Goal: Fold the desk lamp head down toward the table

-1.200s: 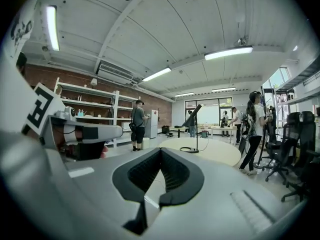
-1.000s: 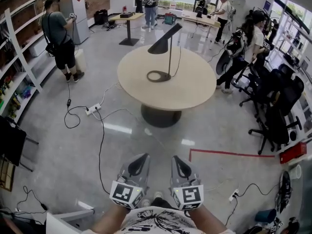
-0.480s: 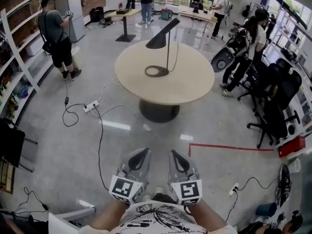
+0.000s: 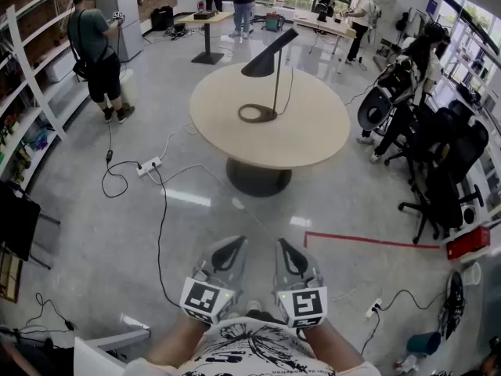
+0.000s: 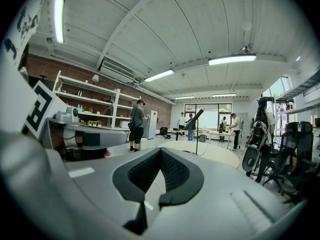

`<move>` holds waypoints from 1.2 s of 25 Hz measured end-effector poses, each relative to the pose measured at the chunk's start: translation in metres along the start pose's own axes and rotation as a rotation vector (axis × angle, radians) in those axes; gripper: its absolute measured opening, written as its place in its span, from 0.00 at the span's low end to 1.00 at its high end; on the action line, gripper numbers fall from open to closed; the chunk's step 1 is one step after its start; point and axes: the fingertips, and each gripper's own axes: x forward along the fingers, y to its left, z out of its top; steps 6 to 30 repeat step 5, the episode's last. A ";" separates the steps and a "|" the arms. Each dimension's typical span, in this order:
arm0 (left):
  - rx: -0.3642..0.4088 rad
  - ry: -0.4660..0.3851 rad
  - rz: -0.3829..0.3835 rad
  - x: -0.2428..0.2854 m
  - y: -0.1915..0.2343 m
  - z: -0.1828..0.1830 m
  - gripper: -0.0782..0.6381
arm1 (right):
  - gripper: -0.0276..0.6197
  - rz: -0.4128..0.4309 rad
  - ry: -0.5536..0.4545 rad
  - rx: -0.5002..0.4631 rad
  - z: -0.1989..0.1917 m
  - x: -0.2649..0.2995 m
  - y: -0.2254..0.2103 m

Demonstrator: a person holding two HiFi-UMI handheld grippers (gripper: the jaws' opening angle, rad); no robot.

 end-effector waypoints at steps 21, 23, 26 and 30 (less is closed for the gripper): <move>0.000 -0.004 0.004 0.003 -0.001 -0.001 0.11 | 0.05 0.014 -0.009 -0.005 0.001 0.004 -0.001; 0.000 -0.004 0.004 0.003 -0.001 -0.001 0.11 | 0.05 0.014 -0.009 -0.005 0.001 0.004 -0.001; 0.000 -0.004 0.004 0.003 -0.001 -0.001 0.11 | 0.05 0.014 -0.009 -0.005 0.001 0.004 -0.001; 0.000 -0.004 0.004 0.003 -0.001 -0.001 0.11 | 0.05 0.014 -0.009 -0.005 0.001 0.004 -0.001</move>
